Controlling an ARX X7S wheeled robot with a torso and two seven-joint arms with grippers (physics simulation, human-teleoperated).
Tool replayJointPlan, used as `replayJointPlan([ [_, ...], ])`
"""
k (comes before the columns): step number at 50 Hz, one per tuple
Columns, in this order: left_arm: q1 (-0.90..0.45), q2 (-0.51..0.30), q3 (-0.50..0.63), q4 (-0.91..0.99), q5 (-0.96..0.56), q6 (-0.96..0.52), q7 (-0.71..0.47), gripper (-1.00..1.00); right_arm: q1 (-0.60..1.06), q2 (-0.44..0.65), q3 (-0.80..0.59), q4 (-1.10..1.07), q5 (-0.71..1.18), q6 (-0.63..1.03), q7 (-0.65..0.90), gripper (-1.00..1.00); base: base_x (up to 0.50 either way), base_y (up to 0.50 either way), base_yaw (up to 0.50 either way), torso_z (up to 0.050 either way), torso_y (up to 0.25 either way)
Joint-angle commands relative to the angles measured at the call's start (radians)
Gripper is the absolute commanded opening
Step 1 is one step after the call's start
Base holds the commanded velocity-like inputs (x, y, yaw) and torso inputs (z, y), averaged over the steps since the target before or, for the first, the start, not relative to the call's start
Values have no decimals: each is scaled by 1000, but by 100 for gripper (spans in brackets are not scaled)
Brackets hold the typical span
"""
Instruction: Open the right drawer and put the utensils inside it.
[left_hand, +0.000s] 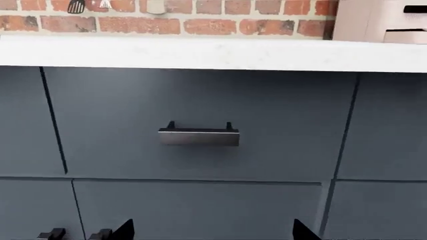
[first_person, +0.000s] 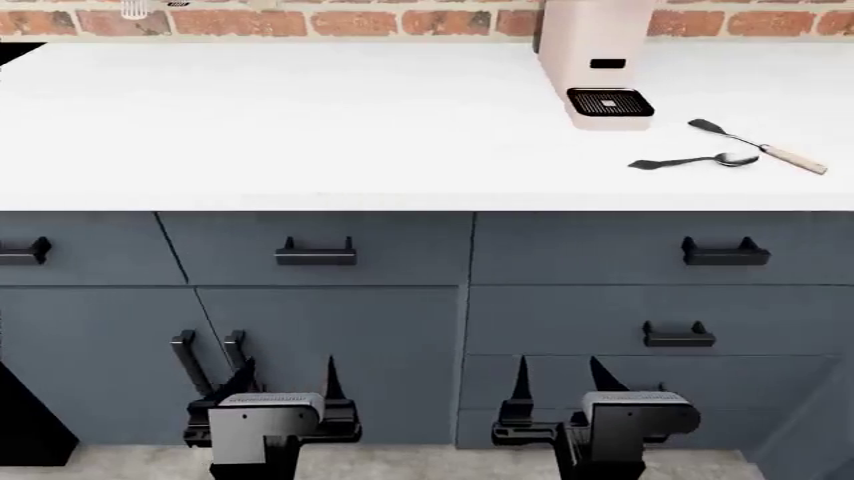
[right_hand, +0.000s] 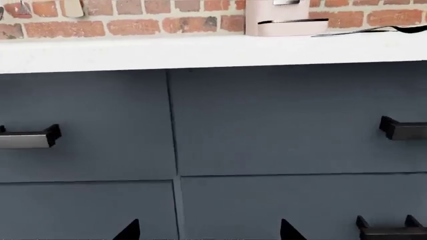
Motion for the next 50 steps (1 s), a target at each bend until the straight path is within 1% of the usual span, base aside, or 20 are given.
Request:
replayJointPlan([
  [1,1,-19,27,0,-15,4,-19,100,-1,21,-25,1,17,0,11,100,0,-500,0,0,0],
  [6,10,-25,22,15,-25,16,-33,100,2,25,-30,3,26,7,18,100,0,-500,0,0,0],
  [10,57,-56,-14,231,-13,-70,-88,100,14,26,-29,13,38,18,24,100,0,-500,0,0,0],
  [11,76,-69,-59,335,-30,-114,-114,100,14,27,-31,13,38,19,26,100,0,-500,0,0,0],
  [13,102,-93,-131,479,-53,-177,-150,100,11,31,-37,10,35,17,27,100,0,-500,0,0,0],
  [17,217,-131,-299,776,-110,-287,-213,100,10,37,-48,11,30,14,35,100,0,-495,0,0,0],
  [19,284,-137,-385,879,-173,-291,-212,100,11,39,-50,12,33,11,37,100,0,-223,0,0,0],
  [21,341,-135,-465,934,-214,-274,-215,100,11,41,-53,13,34,12,40,100,0,-104,0,0,0],
  [25,442,-123,-624,1006,-297,-225,-221,100,14,45,-62,16,30,21,49,100,0,-10,0,0,0],
  [28,504,-110,-715,1023,-343,-179,-218,100,15,48,-68,16,30,24,54,100,0,0,0,0,0],
  [31,577,-81,-830,1032,-419,-111,-213,100,12,51,-71,8,39,24,52,100,0,0,0,0,0],
  [34,630,-60,-908,1034,-479,-57,-212,100,15,52,-73,9,42,34,58,100,0,0,0,0,0],
  [37,674,-39,-964,1034,-522,-8,-206,100,18,54,-72,10,51,40,61,100,64,-9,0,0,0],
  [42,714,-16,-1014,1030,-570,47,-199,100,19,57,-71,10,65,44,65,100,391,-97,0,0,0],
  [46,714,-20,-1003,1033,-564,50,-200,100,21,60,-75,12,68,49,70,100,494,-135,0,0,0],
  [49,713,-26,-997,1030,-561,49,-204,100,31,60,-67,13,92,81,71,100,272,-57,0,0,0],
  [50,712,-27,-994,1029,-558,49,-205,100,37,61,-64,11,113,115,65,100,0,0,0,0,0],
])
